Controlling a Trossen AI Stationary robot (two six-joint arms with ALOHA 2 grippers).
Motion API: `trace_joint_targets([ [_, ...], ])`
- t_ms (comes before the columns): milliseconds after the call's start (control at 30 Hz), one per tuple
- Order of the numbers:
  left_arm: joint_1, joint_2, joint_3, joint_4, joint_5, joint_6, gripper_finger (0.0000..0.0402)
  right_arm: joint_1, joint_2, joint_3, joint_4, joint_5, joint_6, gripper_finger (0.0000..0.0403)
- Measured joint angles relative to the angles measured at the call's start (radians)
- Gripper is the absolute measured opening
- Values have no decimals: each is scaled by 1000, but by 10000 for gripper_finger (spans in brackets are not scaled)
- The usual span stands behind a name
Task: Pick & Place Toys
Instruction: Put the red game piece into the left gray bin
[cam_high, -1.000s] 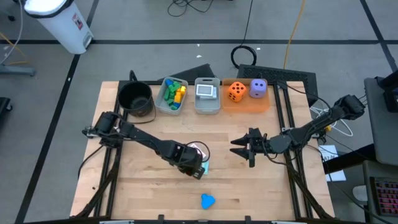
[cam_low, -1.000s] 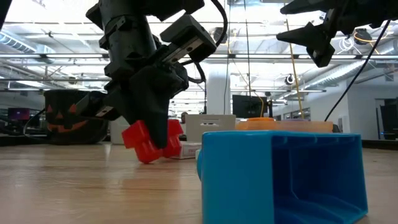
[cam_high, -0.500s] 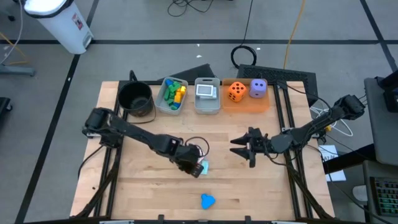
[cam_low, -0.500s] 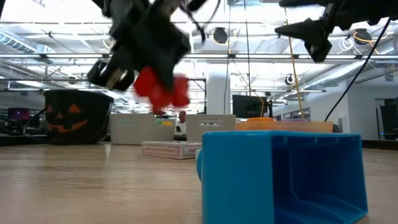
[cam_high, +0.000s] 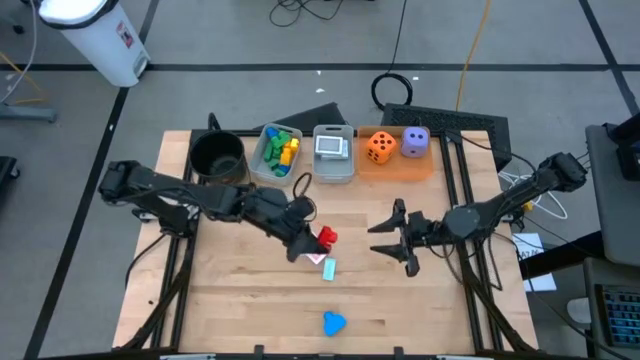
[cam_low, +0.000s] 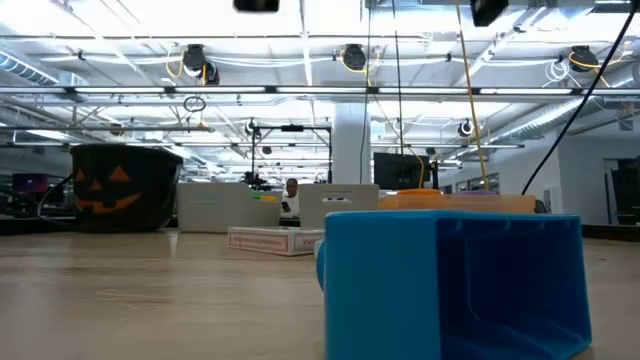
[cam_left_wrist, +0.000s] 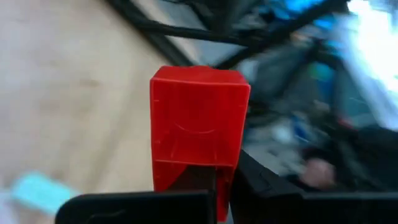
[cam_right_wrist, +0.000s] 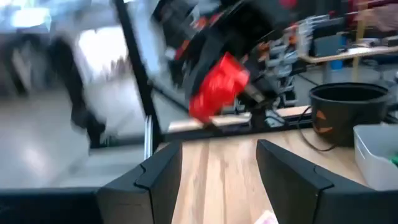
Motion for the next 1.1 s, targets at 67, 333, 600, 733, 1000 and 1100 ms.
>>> trace_joint_targets([
  [67, 24, 0, 0, 78, 114, -23, 10, -6, 6, 74, -130, -13, -65, 196],
  [333, 106, 1, 0, 139, 358, -85, 9, -41, 42, 309, -392, -11, -354, 196],
  [600, 171, 25, 1, 163, 528, -127, 15, -95, 167, 418, -409, -93, -476, 196],
  [733, 189, 57, 0, 206, 612, -156, 9, -99, 225, 444, -401, -82, -561, 196],
  [1000, 229, 147, 0, 354, 804, -309, 10, -68, 307, 460, -324, 77, -893, 196],
  [1100, 250, 177, 0, 437, 857, -403, 9, -48, 321, 461, -322, 153, -1031, 196],
])
